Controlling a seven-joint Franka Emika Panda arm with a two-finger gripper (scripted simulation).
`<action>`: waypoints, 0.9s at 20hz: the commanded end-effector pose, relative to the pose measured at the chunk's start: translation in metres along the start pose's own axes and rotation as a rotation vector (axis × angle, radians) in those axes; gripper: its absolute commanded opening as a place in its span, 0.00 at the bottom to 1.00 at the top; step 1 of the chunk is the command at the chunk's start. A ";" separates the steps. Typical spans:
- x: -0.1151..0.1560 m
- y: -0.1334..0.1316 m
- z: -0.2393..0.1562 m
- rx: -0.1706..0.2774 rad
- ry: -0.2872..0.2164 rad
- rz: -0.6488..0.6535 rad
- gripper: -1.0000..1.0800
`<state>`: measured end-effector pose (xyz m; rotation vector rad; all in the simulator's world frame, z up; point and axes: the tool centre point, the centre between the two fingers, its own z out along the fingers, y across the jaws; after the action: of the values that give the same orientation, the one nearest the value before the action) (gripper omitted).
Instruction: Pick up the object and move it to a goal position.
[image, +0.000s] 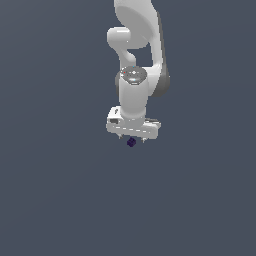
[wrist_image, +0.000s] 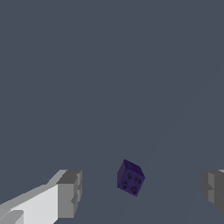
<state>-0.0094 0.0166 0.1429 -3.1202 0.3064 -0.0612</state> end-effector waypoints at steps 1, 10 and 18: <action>-0.008 0.000 0.011 0.000 -0.007 0.067 0.96; -0.039 0.005 0.048 -0.008 -0.026 0.300 0.96; -0.055 0.008 0.065 -0.016 -0.034 0.418 0.96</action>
<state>-0.0600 0.0193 0.0783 -3.0015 0.9203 -0.0040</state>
